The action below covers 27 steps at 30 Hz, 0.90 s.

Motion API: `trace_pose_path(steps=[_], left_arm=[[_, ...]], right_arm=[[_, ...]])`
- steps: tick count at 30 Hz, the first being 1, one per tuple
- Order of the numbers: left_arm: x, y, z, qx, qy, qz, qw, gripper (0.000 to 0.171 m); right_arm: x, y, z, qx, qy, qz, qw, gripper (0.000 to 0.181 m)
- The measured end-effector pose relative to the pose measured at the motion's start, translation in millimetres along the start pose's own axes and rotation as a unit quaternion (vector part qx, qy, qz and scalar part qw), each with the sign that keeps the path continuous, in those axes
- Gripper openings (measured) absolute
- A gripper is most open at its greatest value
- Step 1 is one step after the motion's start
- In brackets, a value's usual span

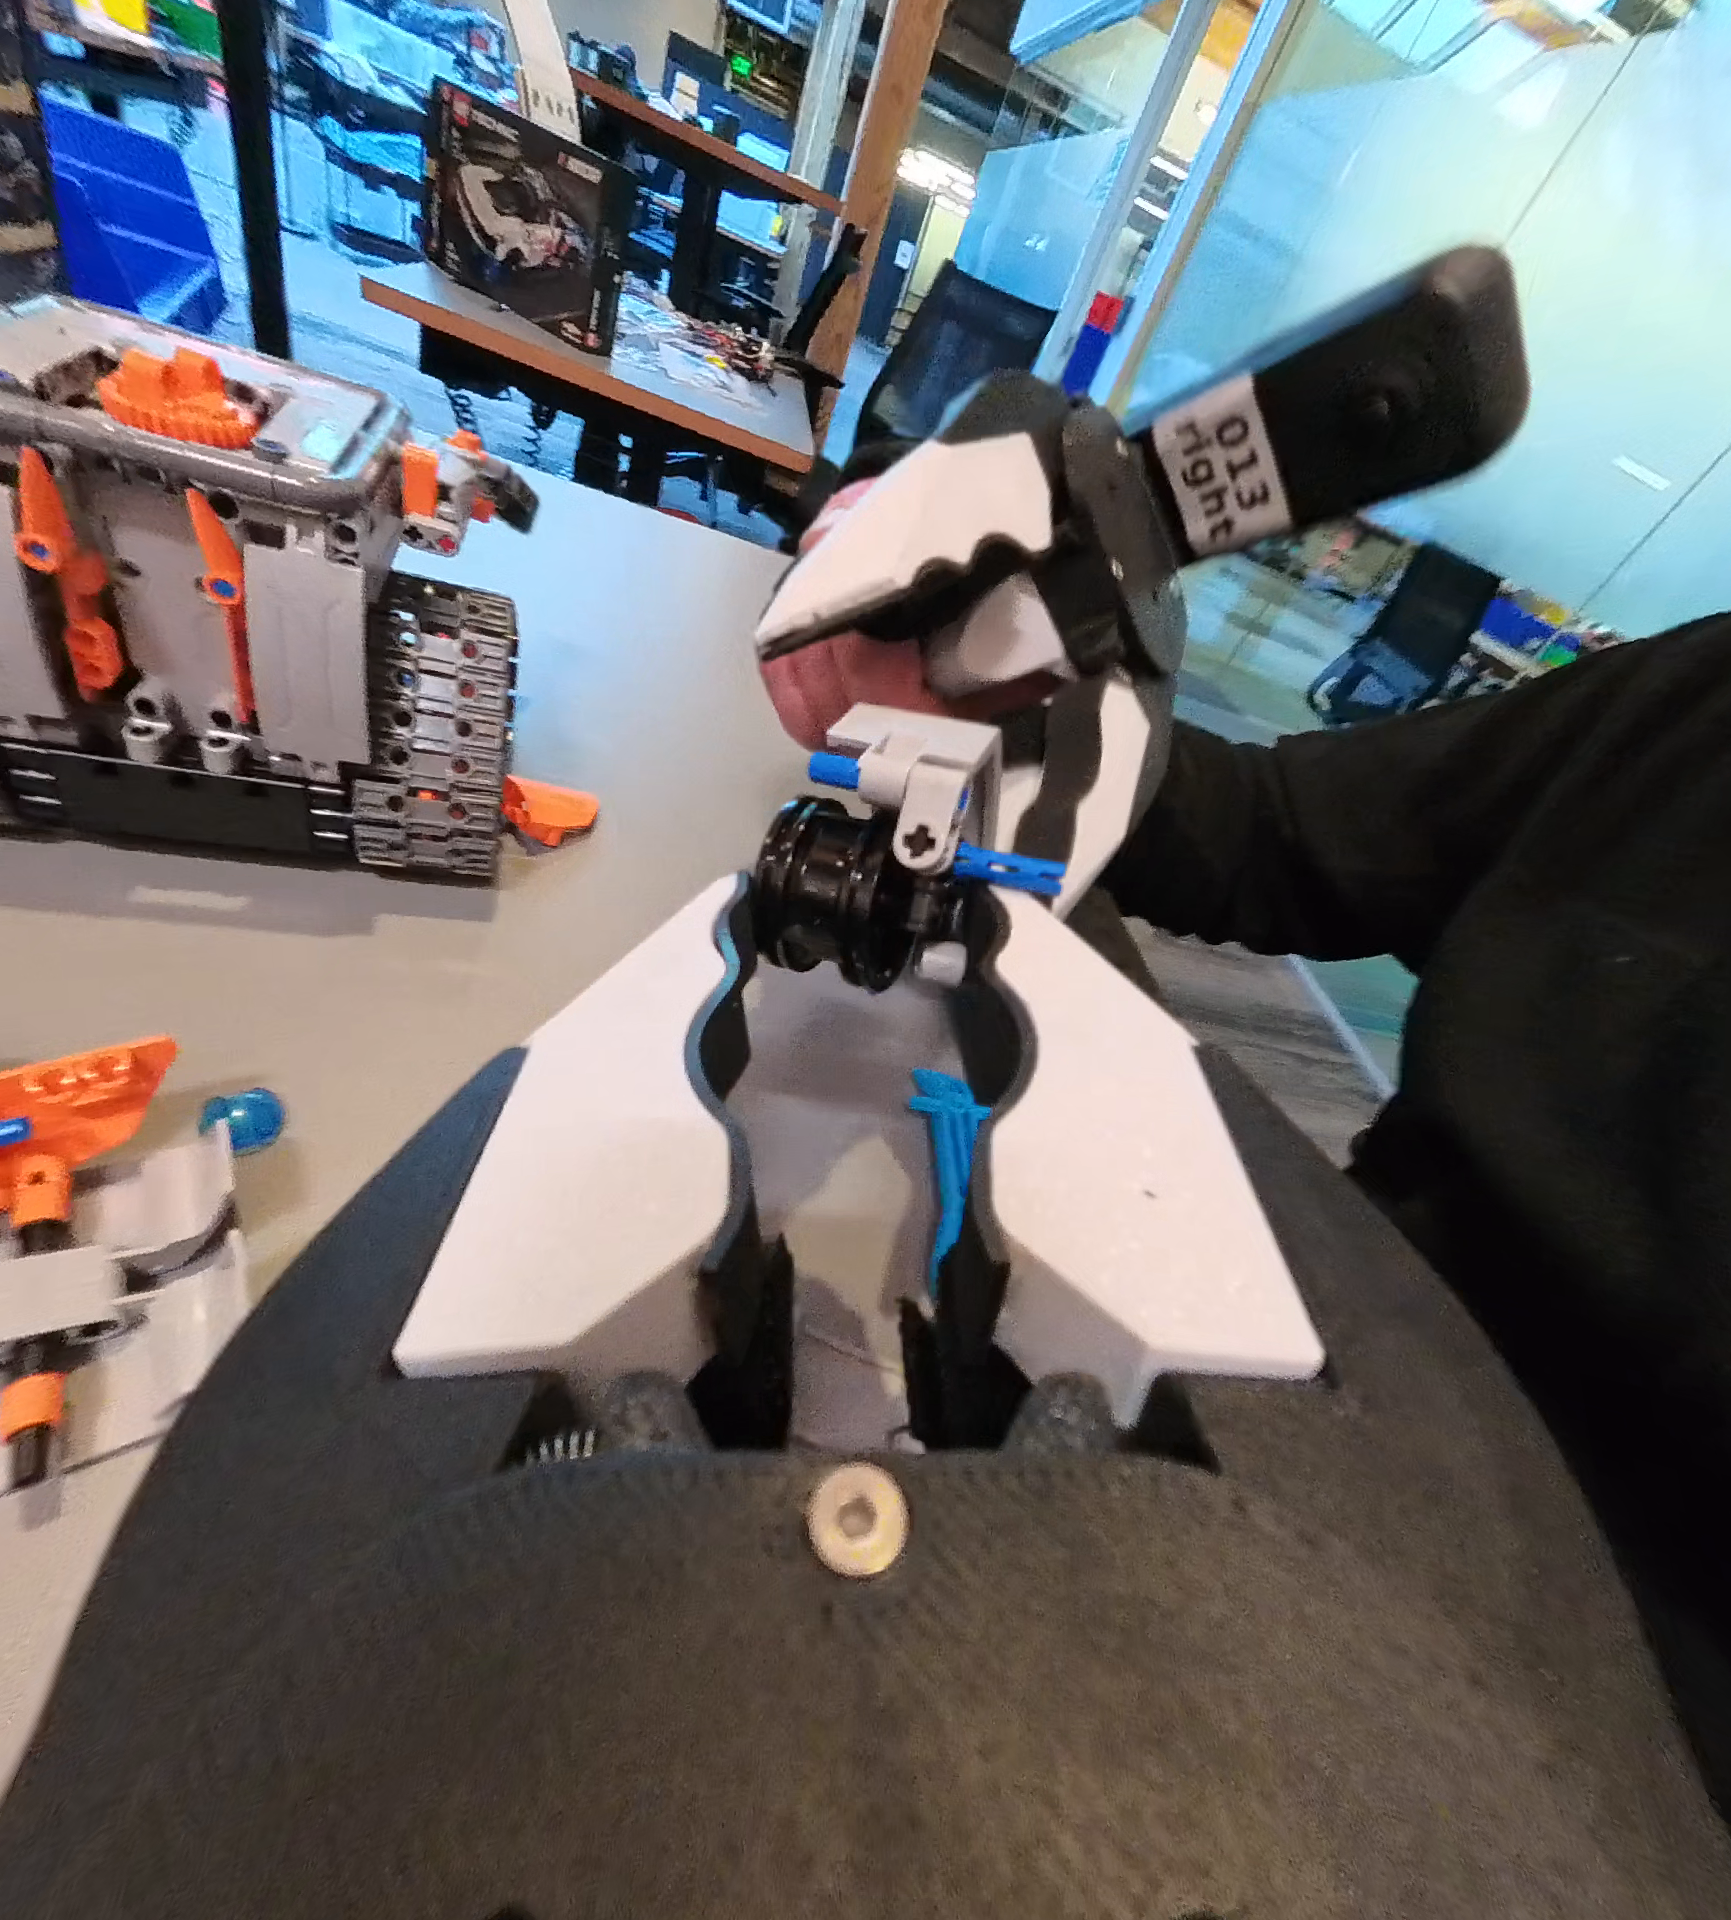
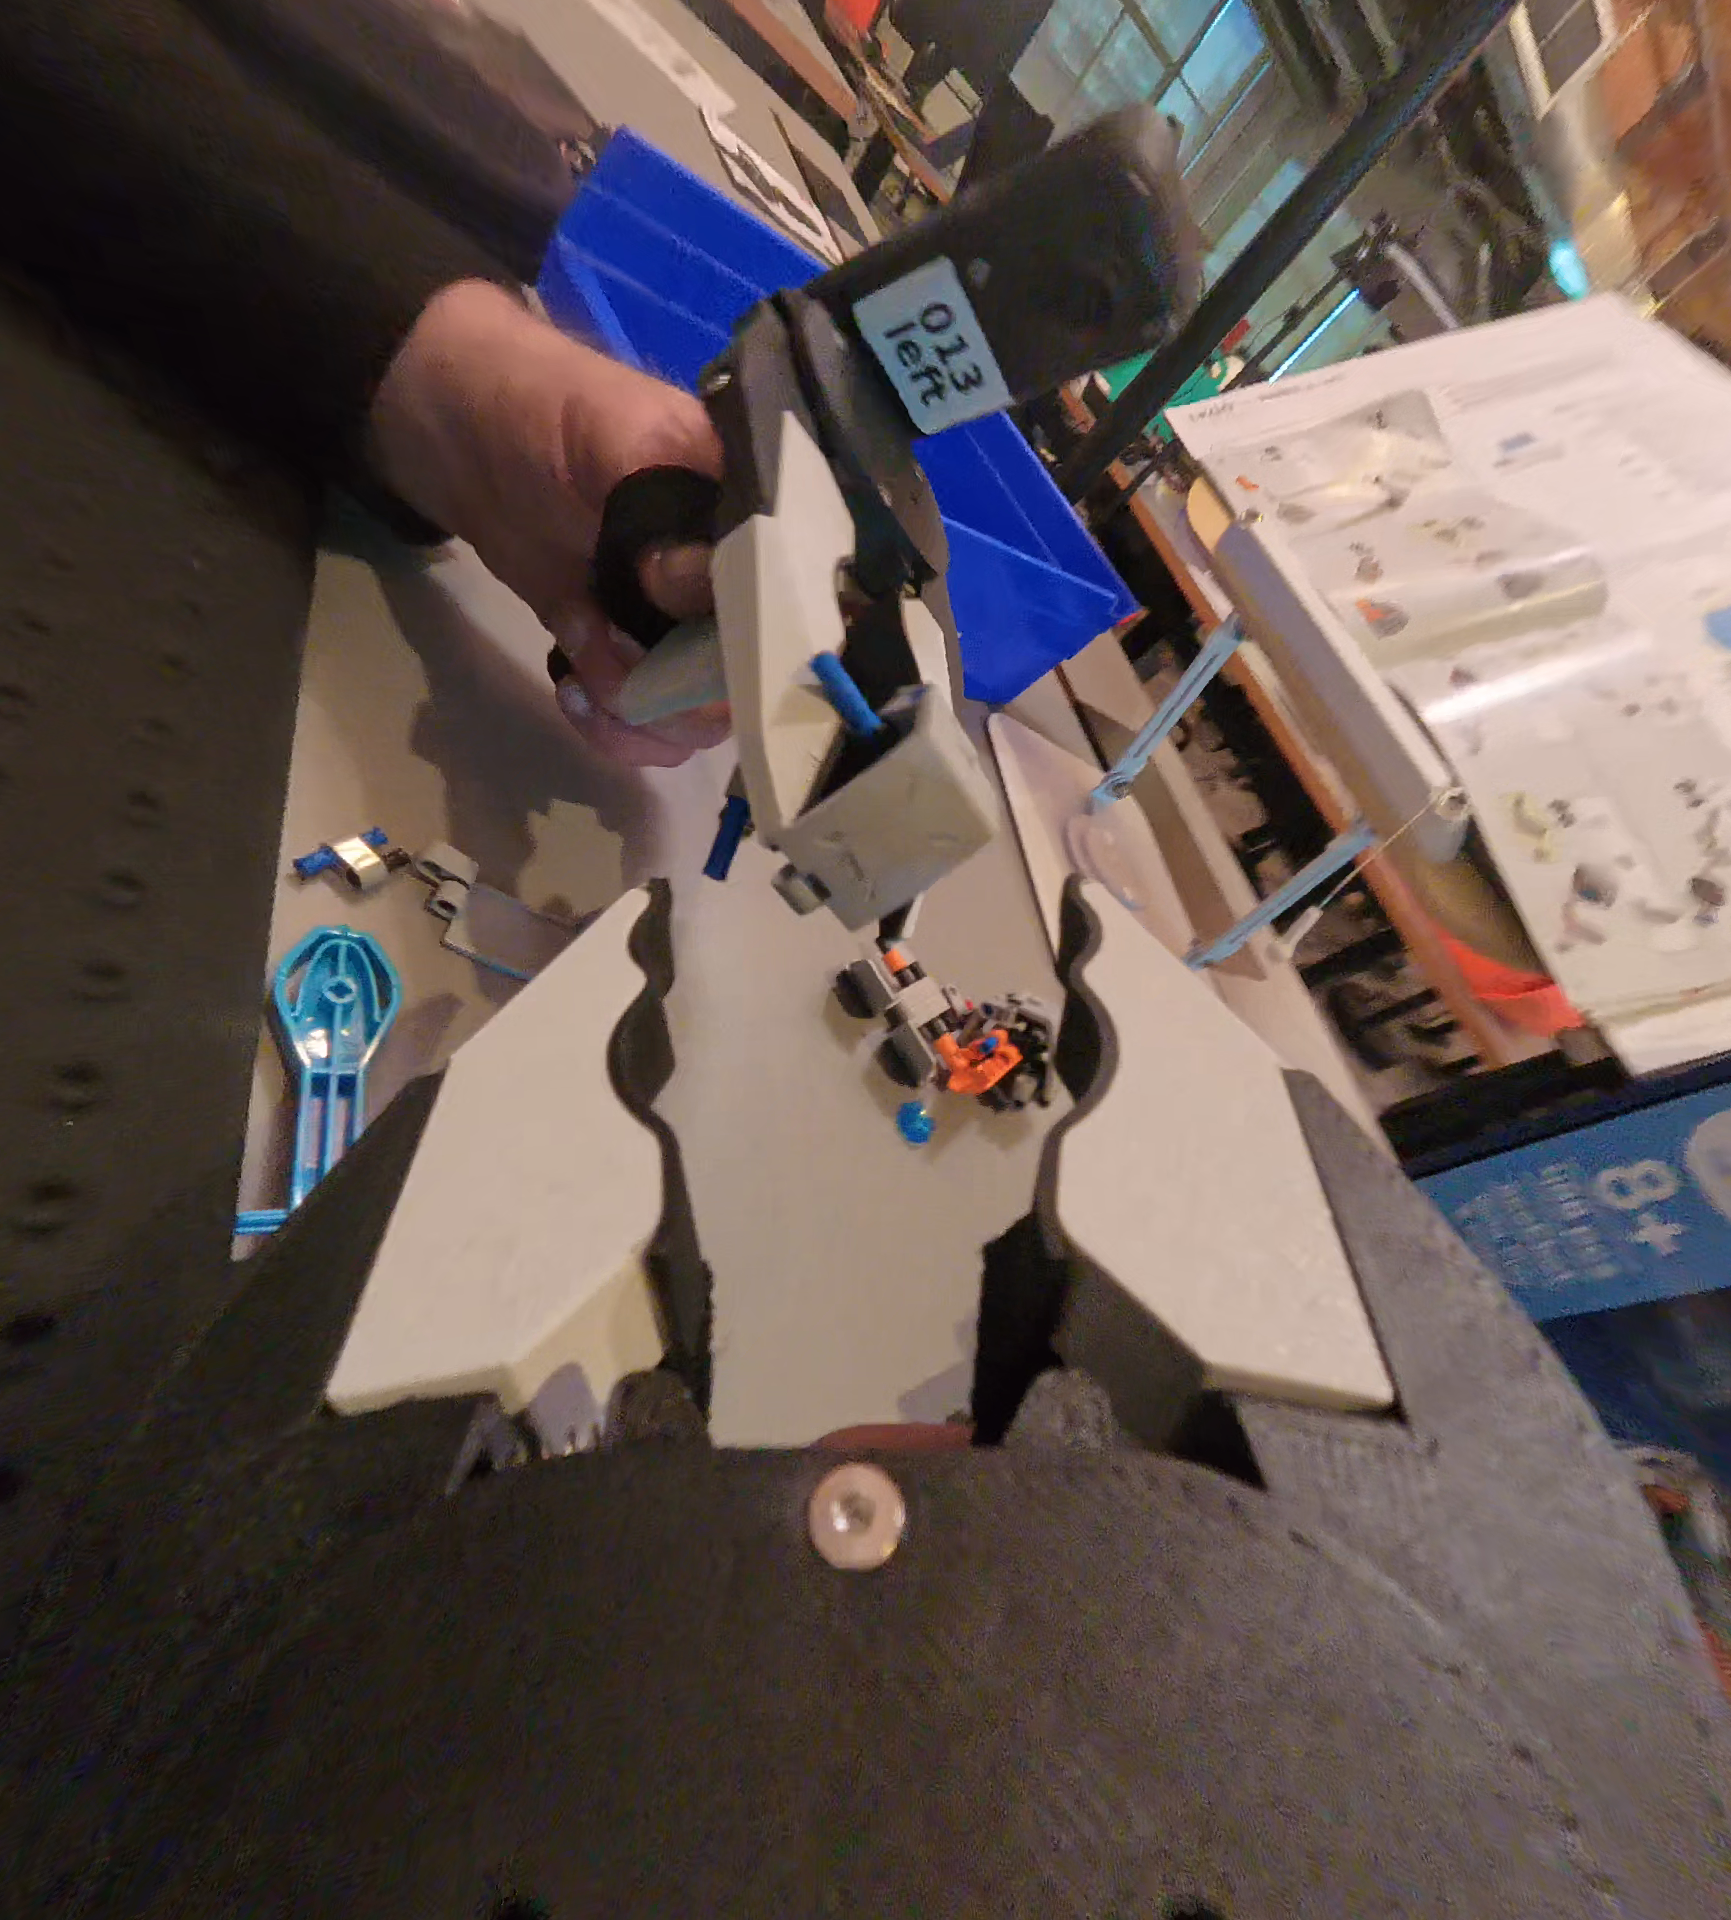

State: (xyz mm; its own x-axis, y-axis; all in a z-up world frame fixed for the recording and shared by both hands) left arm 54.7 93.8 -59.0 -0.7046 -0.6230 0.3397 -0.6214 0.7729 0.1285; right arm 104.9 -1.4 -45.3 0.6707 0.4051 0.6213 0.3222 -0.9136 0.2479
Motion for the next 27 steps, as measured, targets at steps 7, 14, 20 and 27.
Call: trace_pose_path(steps=[7,14,20,27], left_arm=[[2.4,-10.0,12.6,-0.054,0.066,0.052,0.995,0.037],[14.3,-13.1,14.9,-0.074,0.068,0.09,0.991,0.038],[19.9,-9.8,12.0,-0.059,0.085,0.128,0.986,0.037],[11.7,2.0,-2.6,-0.019,0.011,0.044,0.999,0.046]], right_arm=[[-16.5,-5.8,-2.8,-0.016,0.057,-0.022,0.998,0.058],[-19.5,4.0,-6.4,0.022,0.002,-0.092,0.995,0.055],[-18.2,8.1,-7.0,0.048,-0.043,-0.129,0.99,0.055],[-5.2,10.0,1.3,0.036,-0.082,-0.111,0.99,0.044]])
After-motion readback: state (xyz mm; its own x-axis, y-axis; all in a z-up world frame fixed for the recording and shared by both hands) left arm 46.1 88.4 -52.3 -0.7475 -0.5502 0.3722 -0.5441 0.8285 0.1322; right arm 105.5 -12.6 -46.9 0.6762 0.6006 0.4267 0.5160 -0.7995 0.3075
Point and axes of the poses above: each gripper's, where its closed fingertips meet, y back along the fingers, z out of its underside, x = y × z across the jaws, the point moved 6 cm from there along y, back along the fingers
